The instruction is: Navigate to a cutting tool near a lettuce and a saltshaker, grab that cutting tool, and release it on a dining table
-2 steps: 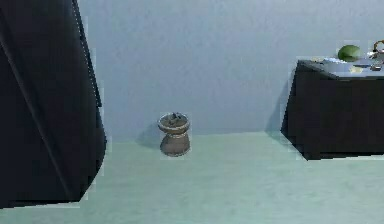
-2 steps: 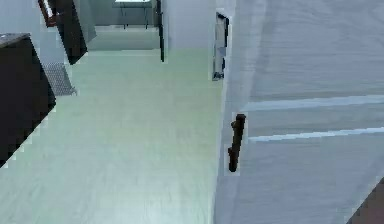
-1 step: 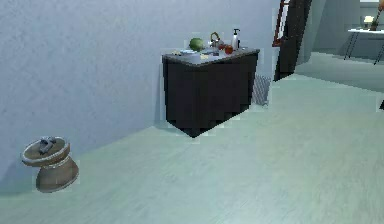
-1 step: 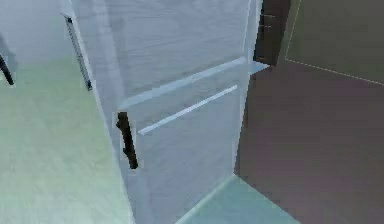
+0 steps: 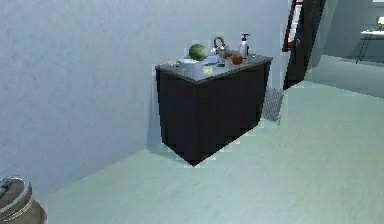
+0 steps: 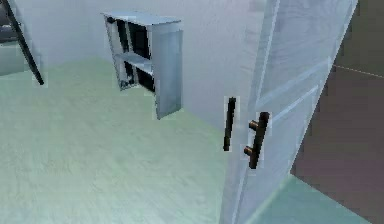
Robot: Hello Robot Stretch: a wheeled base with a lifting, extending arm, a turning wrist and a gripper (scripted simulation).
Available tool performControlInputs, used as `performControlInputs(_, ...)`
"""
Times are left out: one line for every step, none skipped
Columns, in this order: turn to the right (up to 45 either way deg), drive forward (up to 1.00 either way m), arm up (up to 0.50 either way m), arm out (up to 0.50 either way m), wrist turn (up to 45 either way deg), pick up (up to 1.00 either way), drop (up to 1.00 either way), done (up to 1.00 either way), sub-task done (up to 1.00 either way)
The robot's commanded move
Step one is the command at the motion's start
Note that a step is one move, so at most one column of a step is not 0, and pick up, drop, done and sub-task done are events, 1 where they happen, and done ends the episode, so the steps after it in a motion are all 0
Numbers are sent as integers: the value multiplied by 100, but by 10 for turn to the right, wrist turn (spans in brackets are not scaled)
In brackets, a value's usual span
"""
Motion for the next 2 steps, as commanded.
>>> performControlInputs(180, 0, 0, 0, 0, 0, 0, 0, 0)
performControlInputs(0, 100, 0, 0, 0, 0, 0, 0, 0)
